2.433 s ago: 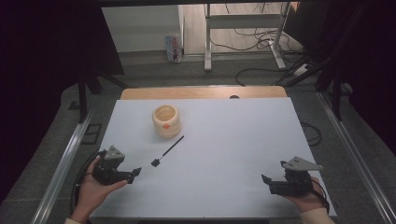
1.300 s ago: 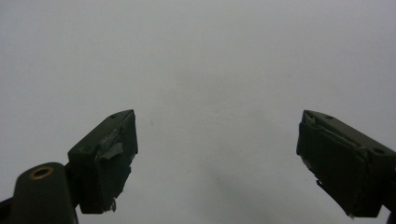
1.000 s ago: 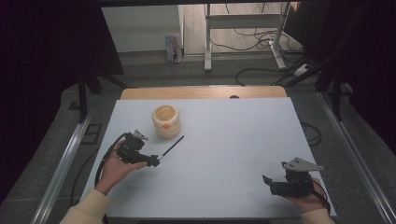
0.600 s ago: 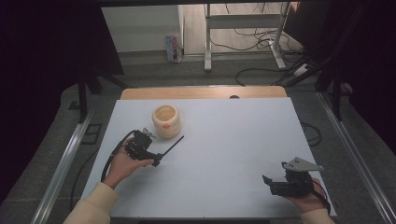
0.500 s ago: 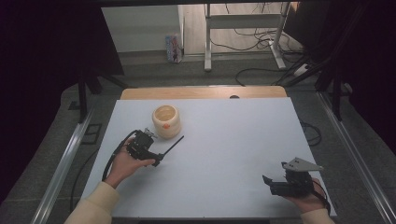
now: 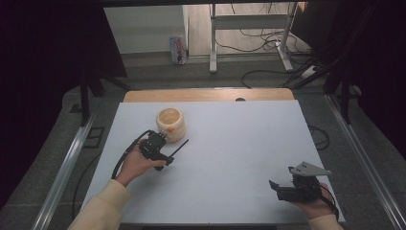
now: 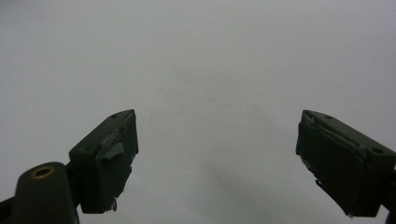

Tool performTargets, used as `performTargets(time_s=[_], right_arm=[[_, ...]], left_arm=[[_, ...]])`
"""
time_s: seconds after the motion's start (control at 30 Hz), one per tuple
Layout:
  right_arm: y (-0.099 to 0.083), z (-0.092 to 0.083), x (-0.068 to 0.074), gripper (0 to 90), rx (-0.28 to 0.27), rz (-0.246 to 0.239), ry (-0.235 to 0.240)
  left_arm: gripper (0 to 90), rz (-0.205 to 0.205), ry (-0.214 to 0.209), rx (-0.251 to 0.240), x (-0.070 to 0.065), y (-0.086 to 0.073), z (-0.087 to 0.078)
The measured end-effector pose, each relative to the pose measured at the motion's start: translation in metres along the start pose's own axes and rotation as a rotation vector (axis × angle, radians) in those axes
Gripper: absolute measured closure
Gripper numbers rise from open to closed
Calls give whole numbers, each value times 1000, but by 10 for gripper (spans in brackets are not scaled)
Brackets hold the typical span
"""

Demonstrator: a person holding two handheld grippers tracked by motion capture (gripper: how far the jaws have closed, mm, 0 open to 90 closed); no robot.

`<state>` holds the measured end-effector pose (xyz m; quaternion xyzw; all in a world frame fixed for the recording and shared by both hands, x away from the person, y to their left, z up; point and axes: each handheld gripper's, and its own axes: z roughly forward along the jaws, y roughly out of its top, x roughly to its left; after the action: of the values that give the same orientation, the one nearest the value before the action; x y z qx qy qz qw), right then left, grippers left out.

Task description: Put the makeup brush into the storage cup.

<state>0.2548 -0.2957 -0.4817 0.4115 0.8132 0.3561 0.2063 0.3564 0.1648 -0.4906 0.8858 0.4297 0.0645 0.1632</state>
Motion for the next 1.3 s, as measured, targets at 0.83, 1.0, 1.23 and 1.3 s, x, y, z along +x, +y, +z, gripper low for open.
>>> performTargets(time_s=[0.83,1.0,1.23,1.3], right_arm=[[0,0,0,131,5,1,2],[0,0,0,132,3,0,2],[0,-1,0,132,-1,0,2],[0,-1,0,132,-2,-2,1]], left_arm=[[773,34,-37,128,-1,5,19],[838,40,-39,145,-3,8,20],[857,37,-45,150,-3,8,20],[858,38,-46,148,-3,8,20]])
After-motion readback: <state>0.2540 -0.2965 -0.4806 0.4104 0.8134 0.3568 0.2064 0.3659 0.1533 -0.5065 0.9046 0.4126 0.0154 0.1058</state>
